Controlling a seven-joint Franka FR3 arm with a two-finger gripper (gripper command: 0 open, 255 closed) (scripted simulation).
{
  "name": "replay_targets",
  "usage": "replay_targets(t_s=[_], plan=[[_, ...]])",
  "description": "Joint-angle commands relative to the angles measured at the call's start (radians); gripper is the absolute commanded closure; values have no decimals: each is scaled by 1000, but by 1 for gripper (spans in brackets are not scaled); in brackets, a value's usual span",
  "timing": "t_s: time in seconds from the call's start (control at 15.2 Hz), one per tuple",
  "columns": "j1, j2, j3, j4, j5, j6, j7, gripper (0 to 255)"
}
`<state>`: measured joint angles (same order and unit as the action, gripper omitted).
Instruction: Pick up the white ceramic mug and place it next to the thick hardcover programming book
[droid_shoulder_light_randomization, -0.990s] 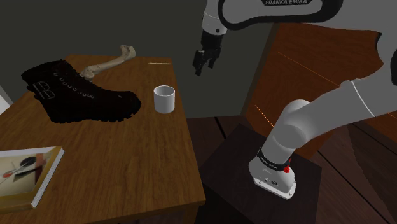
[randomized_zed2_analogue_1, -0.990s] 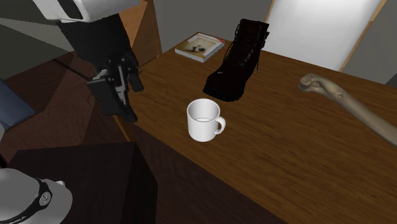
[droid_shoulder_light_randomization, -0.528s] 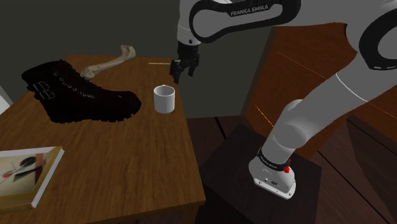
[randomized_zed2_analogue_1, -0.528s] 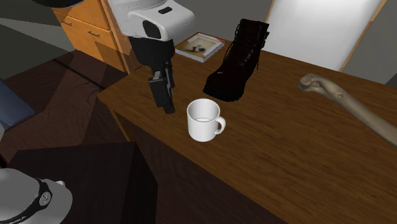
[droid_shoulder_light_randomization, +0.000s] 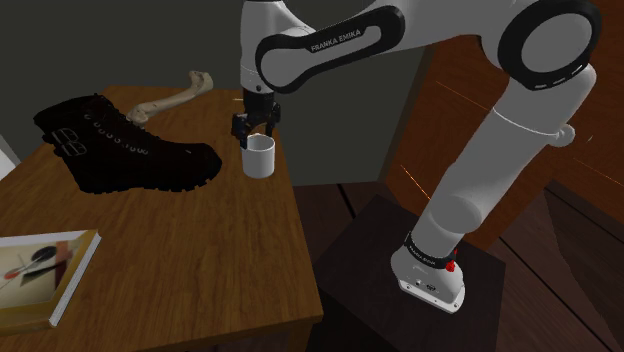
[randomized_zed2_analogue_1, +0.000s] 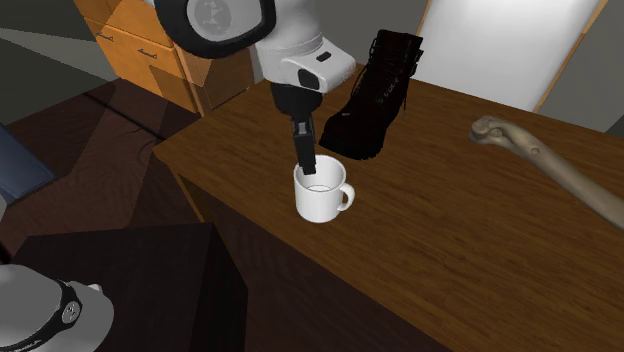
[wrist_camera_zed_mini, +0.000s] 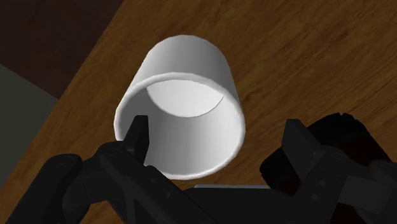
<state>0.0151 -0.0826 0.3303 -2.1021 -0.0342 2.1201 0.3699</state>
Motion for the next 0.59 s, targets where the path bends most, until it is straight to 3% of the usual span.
replay_targets(t_s=[0.0,0.53], plan=[[9,78,17,57,-24,14,43,0],[12,144,16,21,-55,110,68,0]])
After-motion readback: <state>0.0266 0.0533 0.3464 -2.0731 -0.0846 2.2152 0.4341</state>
